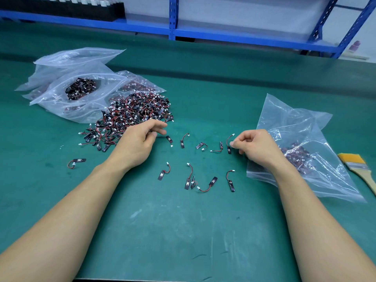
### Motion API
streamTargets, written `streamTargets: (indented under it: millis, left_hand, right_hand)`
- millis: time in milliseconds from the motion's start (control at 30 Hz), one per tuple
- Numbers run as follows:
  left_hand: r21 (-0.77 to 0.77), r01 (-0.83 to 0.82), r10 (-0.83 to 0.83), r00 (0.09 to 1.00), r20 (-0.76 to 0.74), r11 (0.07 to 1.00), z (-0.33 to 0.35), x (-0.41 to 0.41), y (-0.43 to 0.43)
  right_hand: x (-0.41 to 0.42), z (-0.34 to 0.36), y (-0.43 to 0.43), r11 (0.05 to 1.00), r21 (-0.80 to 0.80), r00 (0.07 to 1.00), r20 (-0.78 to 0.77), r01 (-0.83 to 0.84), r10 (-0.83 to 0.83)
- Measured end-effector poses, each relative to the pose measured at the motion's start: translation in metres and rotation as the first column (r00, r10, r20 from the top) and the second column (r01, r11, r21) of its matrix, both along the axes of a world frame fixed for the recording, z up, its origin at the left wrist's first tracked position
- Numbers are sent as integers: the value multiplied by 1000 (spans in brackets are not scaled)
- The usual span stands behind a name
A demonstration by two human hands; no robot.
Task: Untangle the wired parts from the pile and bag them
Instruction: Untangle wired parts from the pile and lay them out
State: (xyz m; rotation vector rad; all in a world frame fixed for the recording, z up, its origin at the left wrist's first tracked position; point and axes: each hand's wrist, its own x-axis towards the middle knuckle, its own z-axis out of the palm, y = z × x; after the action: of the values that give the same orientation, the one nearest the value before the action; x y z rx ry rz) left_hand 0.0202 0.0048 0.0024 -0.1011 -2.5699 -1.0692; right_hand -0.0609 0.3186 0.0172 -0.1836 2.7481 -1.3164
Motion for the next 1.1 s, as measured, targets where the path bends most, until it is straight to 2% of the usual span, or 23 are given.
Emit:
streamTargets:
  millis: [1100]
  left_hand:
    - [-9, 5, -6, 1000, -4, 1000, 0, 0, 1]
  right_hand:
    - [2, 2, 0, 1000, 4, 1000, 8, -1, 1]
